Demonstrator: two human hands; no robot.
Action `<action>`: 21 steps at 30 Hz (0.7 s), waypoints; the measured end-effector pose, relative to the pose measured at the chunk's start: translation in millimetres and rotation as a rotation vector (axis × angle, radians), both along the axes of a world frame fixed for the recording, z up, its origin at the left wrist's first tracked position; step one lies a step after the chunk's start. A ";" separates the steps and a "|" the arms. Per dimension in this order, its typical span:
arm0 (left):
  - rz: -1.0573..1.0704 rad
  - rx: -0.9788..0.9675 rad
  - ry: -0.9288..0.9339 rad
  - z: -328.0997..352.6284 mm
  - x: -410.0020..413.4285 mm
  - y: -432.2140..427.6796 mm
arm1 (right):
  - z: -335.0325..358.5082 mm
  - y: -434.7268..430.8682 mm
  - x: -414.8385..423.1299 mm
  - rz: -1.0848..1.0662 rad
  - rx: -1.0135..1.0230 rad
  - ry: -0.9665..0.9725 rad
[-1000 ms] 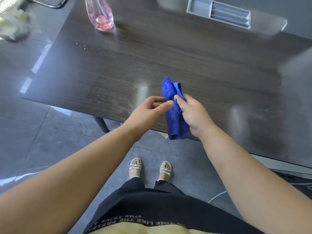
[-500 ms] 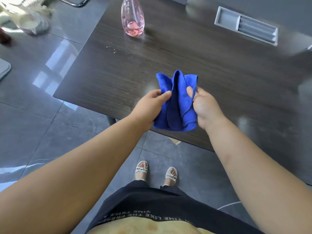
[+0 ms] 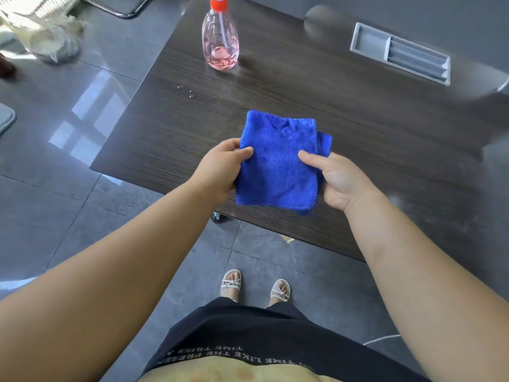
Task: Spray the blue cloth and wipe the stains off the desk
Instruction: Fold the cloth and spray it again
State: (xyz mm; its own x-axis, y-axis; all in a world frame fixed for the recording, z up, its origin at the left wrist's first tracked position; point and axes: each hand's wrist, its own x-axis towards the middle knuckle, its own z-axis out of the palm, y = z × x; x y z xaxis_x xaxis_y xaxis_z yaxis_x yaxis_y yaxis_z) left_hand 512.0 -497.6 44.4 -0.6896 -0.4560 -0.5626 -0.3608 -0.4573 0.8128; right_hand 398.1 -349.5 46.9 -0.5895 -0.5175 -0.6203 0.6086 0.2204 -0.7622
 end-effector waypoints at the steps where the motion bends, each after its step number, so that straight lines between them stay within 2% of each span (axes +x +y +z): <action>1: 0.018 -0.011 -0.034 -2.0 1.1 -1.7 | 1.7 -1.4 -0.5 0.011 -0.044 -0.004; 3: -0.006 -0.115 -0.114 -6.7 2.9 -1.3 | 5.8 -4.9 0.7 0.037 -0.109 -0.015; 5: -0.051 -0.338 -0.180 -5.7 4.2 3.7 | 7.4 -7.9 1.6 0.045 -0.140 -0.015; 7: -0.023 -0.508 -0.160 1.4 1.9 9.2 | 7.6 -10.9 1.8 0.057 -0.167 -0.014; 9: -0.040 -0.542 -0.130 9.4 -3.4 14.4 | 8.3 -13.3 0.5 0.081 -0.192 -0.014; 14: -0.280 -0.336 -0.025 11.7 -13.3 19.6 | 15.2 -13.1 -15.2 0.166 -0.220 0.024; 17: -0.220 -0.103 0.009 10.1 -20.8 13.2 | 23.2 -12.1 -32.6 0.194 -0.243 0.019; 21: -0.162 0.103 0.037 8.3 -39.1 15.9 | 31.3 -10.2 -57.4 0.205 -0.222 0.066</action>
